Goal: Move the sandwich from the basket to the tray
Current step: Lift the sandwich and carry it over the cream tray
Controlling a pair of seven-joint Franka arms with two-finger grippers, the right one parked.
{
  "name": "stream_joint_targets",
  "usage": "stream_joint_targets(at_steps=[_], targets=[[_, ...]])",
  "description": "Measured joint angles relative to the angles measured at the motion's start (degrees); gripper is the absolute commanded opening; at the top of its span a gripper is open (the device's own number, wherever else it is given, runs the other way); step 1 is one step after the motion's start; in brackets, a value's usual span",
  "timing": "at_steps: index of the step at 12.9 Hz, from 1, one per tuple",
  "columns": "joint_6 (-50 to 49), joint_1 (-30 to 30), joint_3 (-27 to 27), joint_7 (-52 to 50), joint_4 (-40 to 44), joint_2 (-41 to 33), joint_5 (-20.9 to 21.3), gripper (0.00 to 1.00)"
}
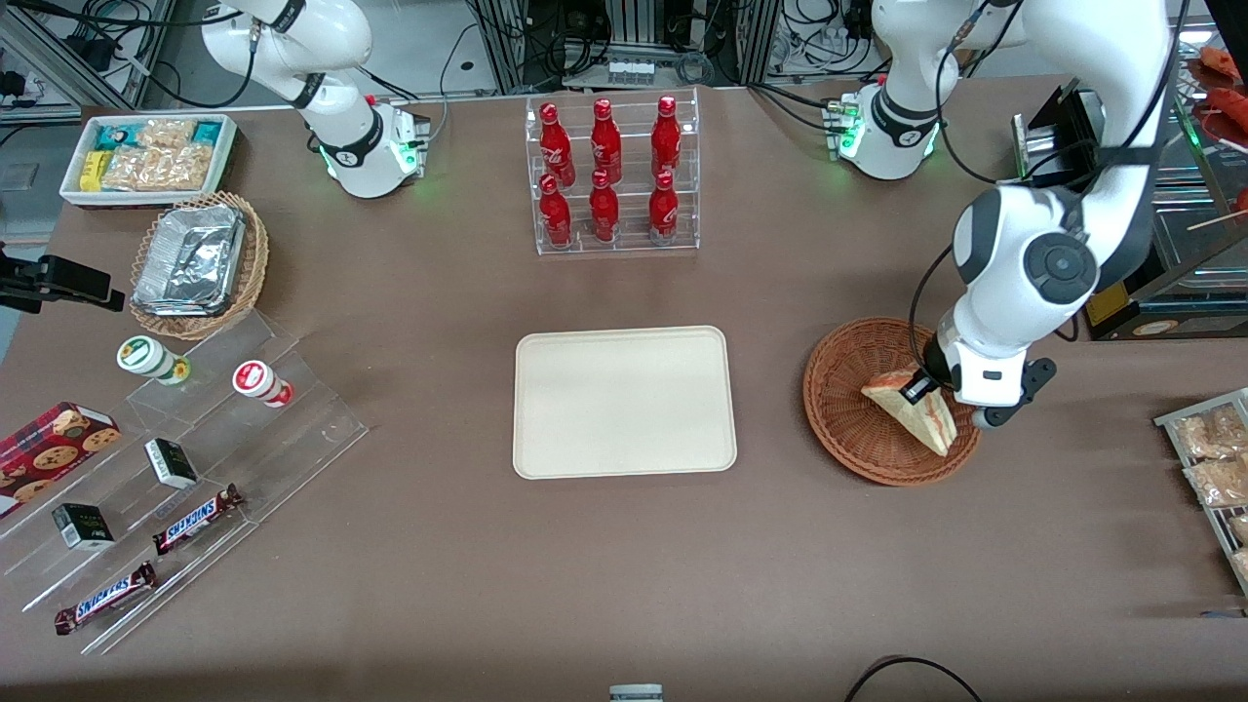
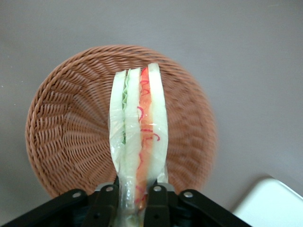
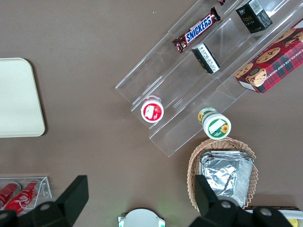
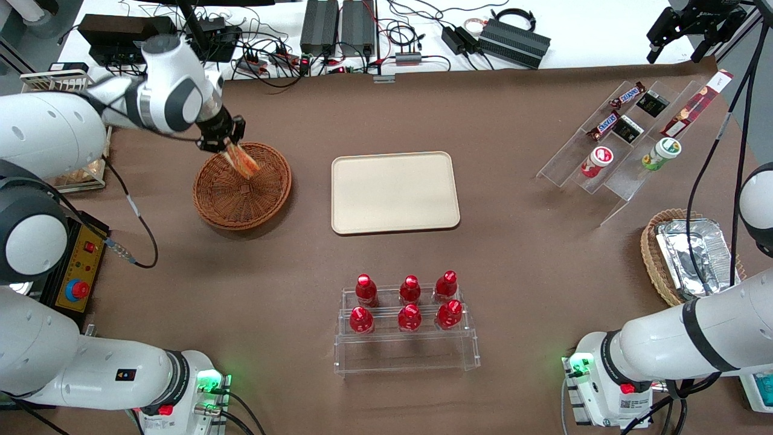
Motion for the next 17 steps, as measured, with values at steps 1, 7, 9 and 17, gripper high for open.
stream_joint_targets(at_steps=[1, 7, 9, 17], targets=[[-3.3, -2.08, -0.19, -0.08, 4.17, 0.07, 0.0, 0.0], [-10.17, -15.75, -0.73, -0.52, 20.24, 9.29, 0.0, 0.0], [-10.1, -20.9, -0.78, -0.79, 23.16, 14.34, 0.0, 0.0], [-4.59, -32.43, -0.76, -1.7, 33.64, 30.4, 3.34, 0.0]])
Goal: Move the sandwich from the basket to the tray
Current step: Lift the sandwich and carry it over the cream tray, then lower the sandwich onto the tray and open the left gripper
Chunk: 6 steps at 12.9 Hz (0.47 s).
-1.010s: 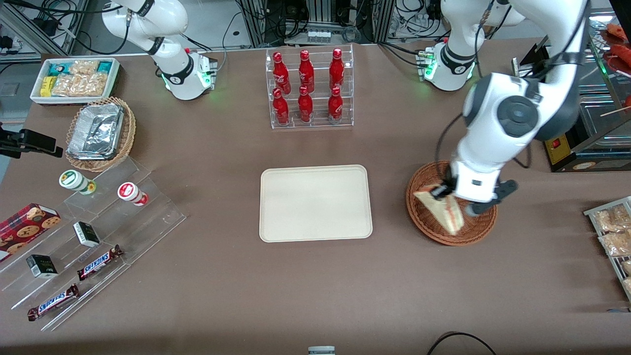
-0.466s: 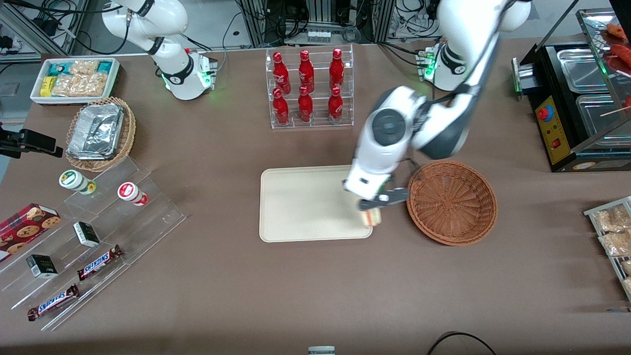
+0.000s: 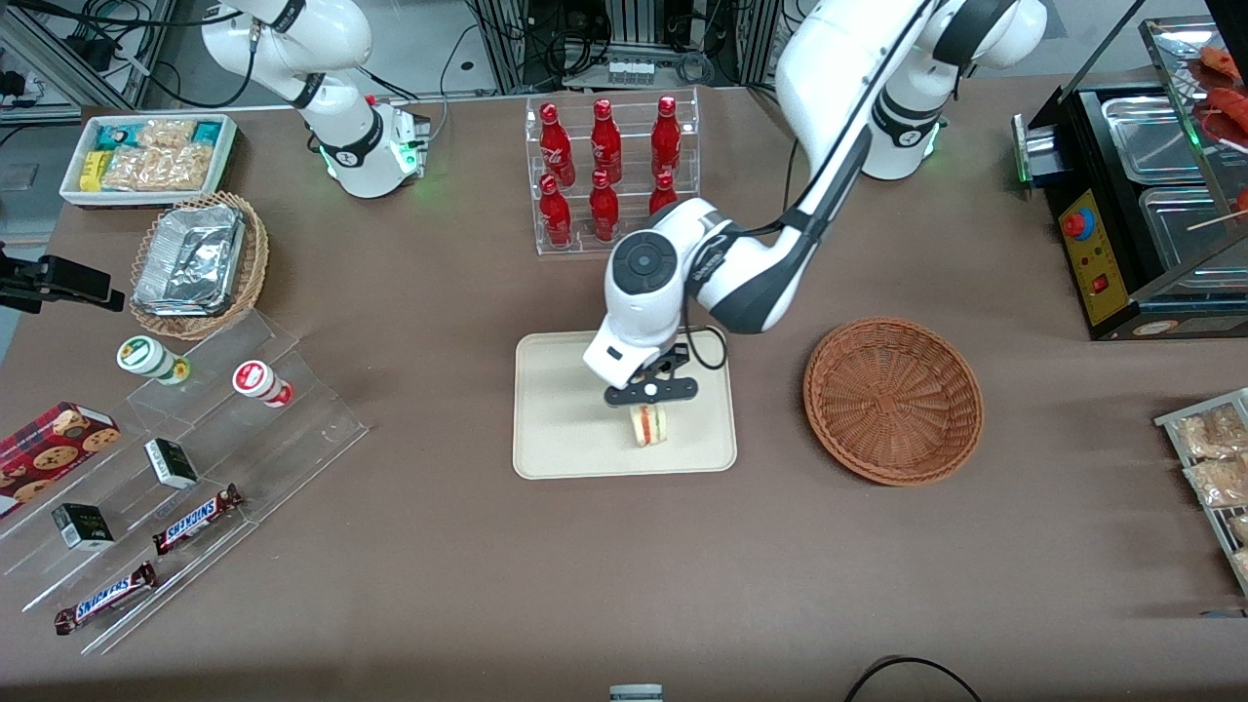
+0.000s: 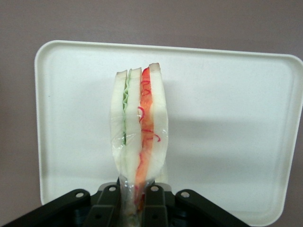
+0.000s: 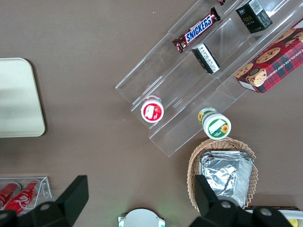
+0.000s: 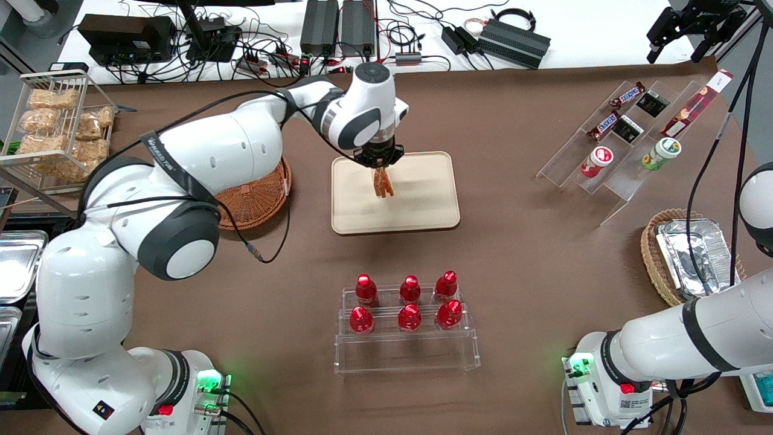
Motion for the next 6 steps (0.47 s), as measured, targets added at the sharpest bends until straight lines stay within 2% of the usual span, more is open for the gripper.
stream_joint_targets(at_steps=[6], targets=[[3.48, -2.82, 0.0, 0.32, 0.26, 3.68, 4.08, 0.0]])
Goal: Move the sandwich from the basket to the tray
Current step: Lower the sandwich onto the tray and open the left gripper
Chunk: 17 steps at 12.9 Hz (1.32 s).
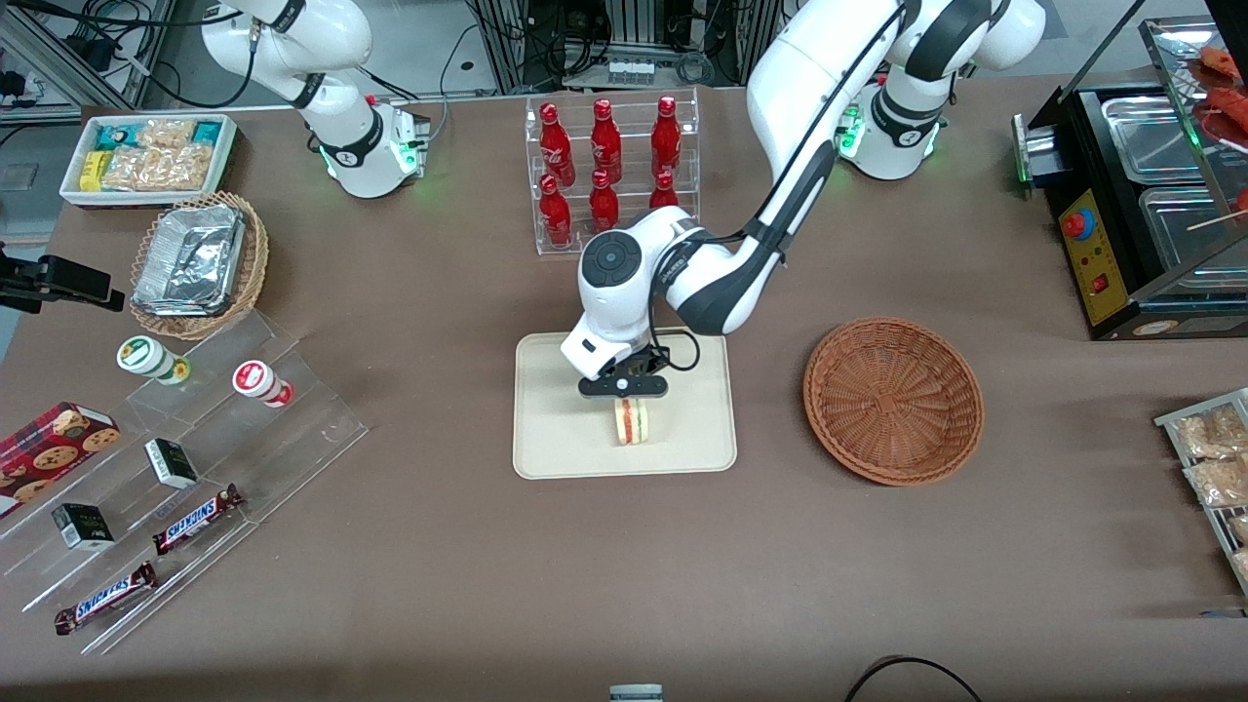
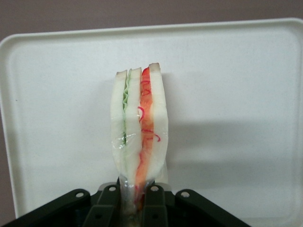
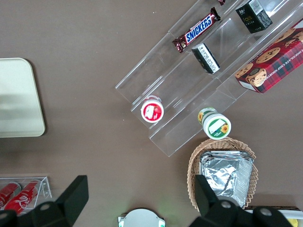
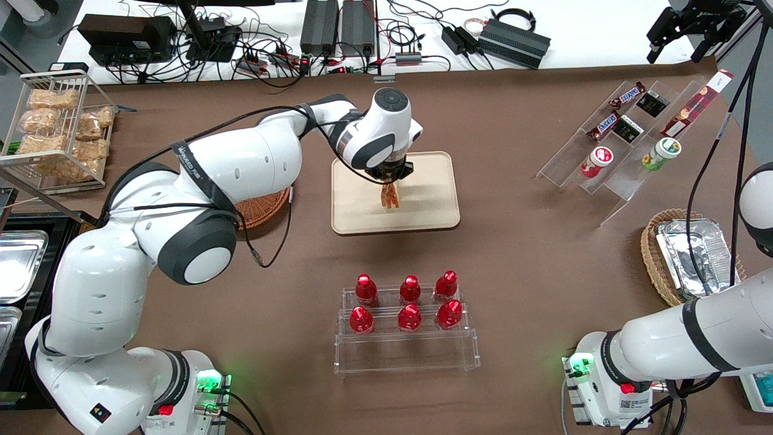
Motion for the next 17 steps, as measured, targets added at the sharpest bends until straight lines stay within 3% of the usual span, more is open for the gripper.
stream_joint_targets(at_steps=[1, 2, 3, 4, 10, 13, 17], targets=[[0.26, -0.16, 0.0, 0.0, 0.0, 0.41, 0.06, 0.0], [0.61, -0.17, 0.01, 0.0, 0.01, 0.72, 0.08, 0.09], [0.84, -0.17, 0.04, 0.0, 0.02, 1.02, 0.09, 0.82], [1.16, -0.17, 0.05, 0.0, 0.02, 1.34, 0.09, 1.0], [2.02, 0.03, 0.33, -0.21, 2.31, 0.53, 0.08, 1.0], [-4.45, 1.3, 1.09, -1.22, 3.35, -5.26, -0.17, 1.0], [-13.97, 9.33, 1.54, -1.67, 2.79, -15.26, -0.65, 1.0]])
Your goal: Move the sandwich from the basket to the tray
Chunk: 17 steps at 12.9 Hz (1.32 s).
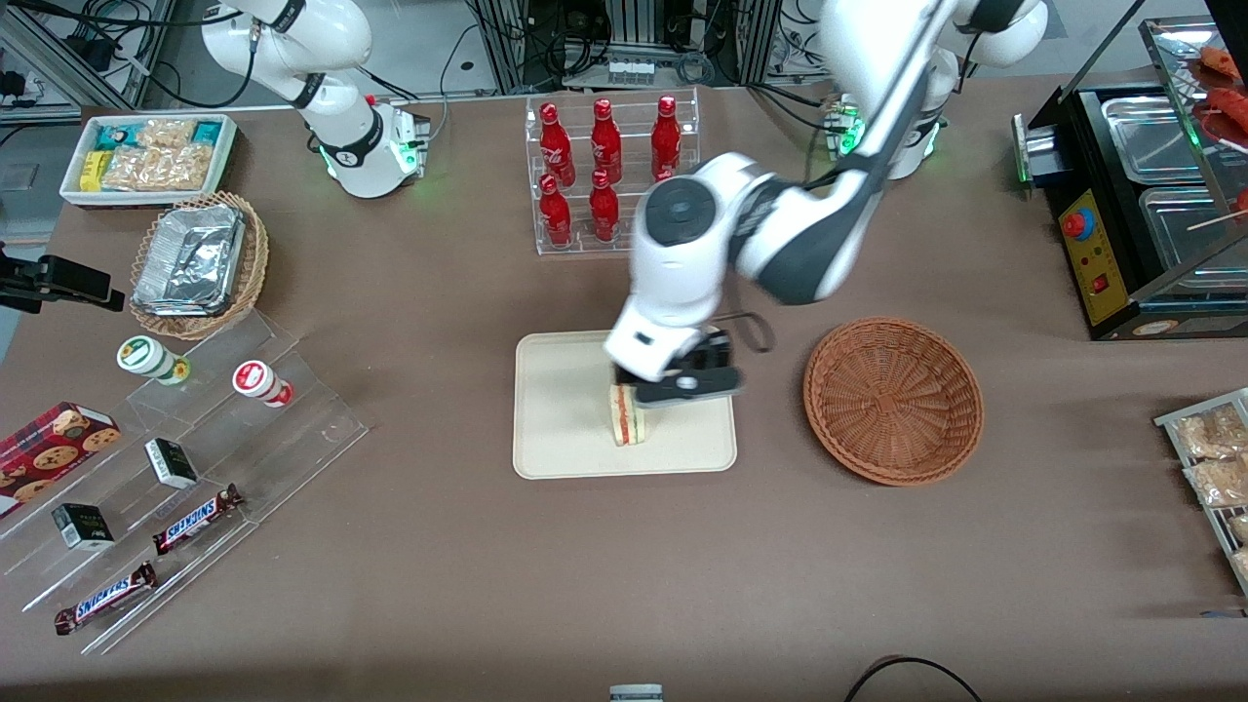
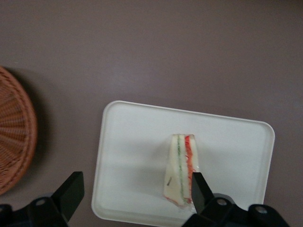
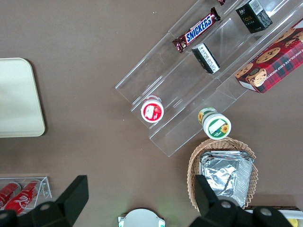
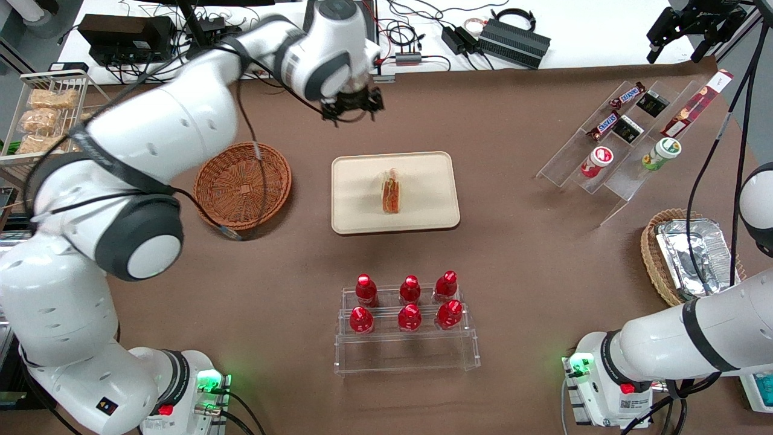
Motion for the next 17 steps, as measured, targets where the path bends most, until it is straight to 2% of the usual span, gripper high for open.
stream_joint_targets(at_steps=[4, 9, 14, 17], targets=[[-5.25, 12.24, 0.18, 10.32, -4.8, -9.93, -0.41, 1.0], [-14.64, 26.31, 0.33, 32.0, -7.64, -19.86, -4.37, 1.0], [-16.96, 34.11, 0.31, 50.48, -11.33, -22.96, -7.83, 1.0], [-16.98, 35.24, 0.08, 52.4, -13.73, -25.54, -8.41, 1.0]])
